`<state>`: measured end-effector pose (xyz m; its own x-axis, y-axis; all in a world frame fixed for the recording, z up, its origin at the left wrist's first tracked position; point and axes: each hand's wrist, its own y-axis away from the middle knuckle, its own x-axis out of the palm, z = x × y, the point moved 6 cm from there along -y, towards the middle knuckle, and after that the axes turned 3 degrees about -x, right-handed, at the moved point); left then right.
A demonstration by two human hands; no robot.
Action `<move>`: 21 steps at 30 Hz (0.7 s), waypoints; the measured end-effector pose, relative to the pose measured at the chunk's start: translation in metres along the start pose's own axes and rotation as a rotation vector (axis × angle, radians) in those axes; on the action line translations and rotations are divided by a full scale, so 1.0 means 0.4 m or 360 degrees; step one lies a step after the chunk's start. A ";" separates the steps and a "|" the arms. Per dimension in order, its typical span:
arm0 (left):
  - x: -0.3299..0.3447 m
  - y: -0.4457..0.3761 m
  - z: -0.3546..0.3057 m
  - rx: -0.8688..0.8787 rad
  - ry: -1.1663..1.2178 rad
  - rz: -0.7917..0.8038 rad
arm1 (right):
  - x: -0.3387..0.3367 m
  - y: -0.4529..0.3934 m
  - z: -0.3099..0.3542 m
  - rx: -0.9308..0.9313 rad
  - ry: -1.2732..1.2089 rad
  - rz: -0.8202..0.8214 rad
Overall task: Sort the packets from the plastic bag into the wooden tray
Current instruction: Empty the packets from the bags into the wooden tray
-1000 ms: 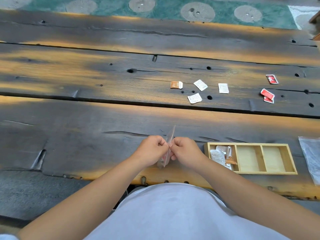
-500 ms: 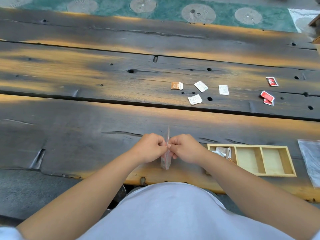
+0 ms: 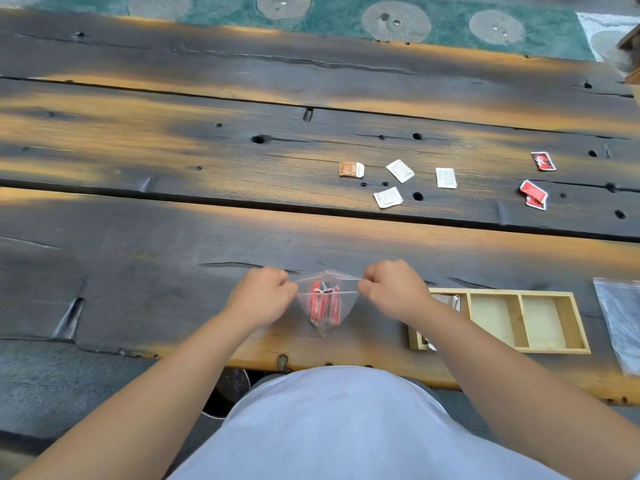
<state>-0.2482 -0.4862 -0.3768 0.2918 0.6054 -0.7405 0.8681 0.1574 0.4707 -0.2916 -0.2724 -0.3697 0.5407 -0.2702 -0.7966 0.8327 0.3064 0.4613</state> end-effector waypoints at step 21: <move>-0.003 0.044 -0.045 0.0968 -0.0750 -0.0100 | 0.000 0.057 0.027 -0.0702 0.0458 0.0000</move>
<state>-0.2405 -0.4700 -0.3587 0.2562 0.1922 -0.9473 0.9170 -0.3584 0.1752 -0.2712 -0.2754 -0.3550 0.4347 -0.0276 -0.9001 0.6694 0.6785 0.3025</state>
